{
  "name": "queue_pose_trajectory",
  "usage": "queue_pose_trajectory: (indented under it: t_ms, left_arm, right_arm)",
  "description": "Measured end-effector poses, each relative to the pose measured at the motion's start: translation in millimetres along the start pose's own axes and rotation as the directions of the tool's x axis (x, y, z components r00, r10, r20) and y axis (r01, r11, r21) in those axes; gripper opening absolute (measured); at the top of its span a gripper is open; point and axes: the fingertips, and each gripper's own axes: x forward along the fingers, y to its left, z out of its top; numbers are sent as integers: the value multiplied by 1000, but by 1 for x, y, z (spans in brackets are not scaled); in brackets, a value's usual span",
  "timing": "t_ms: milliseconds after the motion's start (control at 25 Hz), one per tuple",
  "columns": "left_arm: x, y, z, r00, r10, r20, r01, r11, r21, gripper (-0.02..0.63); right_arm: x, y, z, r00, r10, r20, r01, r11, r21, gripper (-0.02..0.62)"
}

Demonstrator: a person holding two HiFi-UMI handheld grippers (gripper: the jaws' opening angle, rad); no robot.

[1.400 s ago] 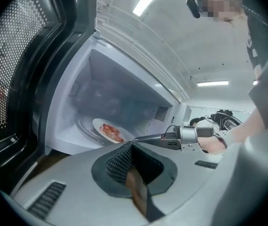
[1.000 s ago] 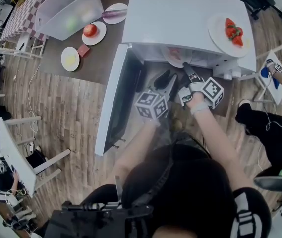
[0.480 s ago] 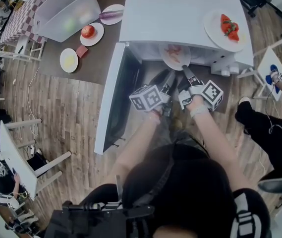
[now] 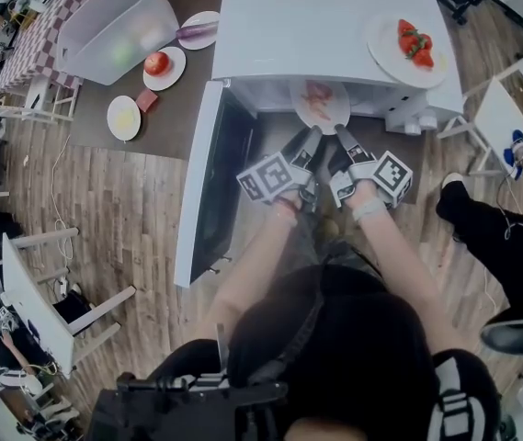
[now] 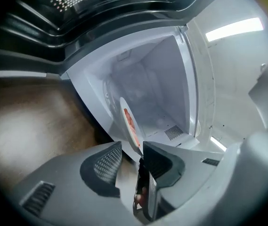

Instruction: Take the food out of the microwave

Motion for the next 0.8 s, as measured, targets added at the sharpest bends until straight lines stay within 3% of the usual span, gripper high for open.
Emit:
queue_pose_trajectory:
  t_ms: [600,800]
  left_arm:
    - [-1,-10,-8,999,-43,15,43,997,-62,57]
    - [-3,-11,-11,999,-40,21,42,997,-68,54]
  right_arm:
    - [-12,-1,-5,1000,1,-12,-1,1000,2,17]
    - [-17,-2,-6,1000,2,-21,-2,1000,-14,18]
